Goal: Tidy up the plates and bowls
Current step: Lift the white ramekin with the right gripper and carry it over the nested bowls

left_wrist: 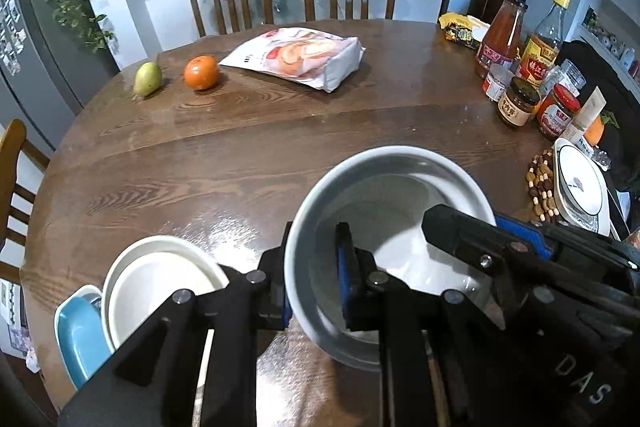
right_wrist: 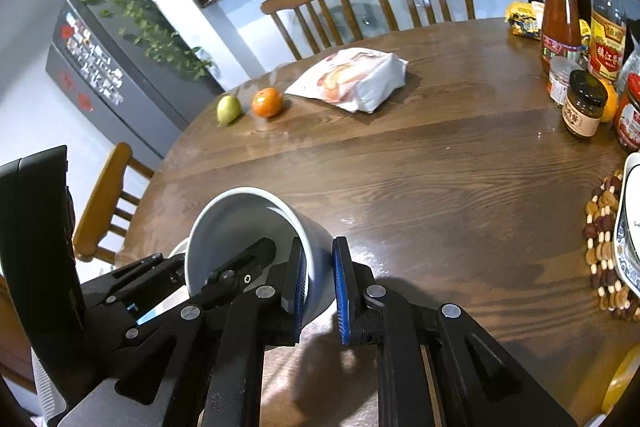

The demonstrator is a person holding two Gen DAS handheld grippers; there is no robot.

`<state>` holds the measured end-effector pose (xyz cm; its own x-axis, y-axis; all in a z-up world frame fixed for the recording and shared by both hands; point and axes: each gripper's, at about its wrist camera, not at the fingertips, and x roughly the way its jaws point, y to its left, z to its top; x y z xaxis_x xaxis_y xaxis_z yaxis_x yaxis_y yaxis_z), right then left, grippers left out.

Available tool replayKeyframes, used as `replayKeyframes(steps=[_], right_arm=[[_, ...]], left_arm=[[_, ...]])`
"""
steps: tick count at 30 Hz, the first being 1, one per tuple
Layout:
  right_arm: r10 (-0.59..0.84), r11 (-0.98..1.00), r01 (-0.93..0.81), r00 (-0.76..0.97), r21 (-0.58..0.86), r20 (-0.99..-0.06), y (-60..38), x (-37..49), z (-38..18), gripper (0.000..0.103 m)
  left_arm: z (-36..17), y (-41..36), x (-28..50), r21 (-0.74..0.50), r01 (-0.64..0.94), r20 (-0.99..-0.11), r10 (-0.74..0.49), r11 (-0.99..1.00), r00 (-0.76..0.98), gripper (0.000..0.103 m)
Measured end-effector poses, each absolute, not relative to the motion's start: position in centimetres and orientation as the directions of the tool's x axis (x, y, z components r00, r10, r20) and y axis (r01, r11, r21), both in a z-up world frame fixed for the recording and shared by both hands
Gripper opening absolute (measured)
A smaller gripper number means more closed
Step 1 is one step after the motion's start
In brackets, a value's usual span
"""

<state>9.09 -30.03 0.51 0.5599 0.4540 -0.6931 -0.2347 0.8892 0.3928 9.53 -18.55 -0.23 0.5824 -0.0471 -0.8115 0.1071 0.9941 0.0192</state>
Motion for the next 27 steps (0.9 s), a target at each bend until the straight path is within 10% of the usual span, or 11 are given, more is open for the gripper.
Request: replayKeyframes(steps=[27], right_arm=[[0.51,0.859,-0.347,0.518,0.377,-0.687,-22.7,6.8,1.8,0.015]], left_arm=[[1.2,-11.7,6.1,0.011,-0.009,-0.79,0.014,1.0,0.612,0.015]])
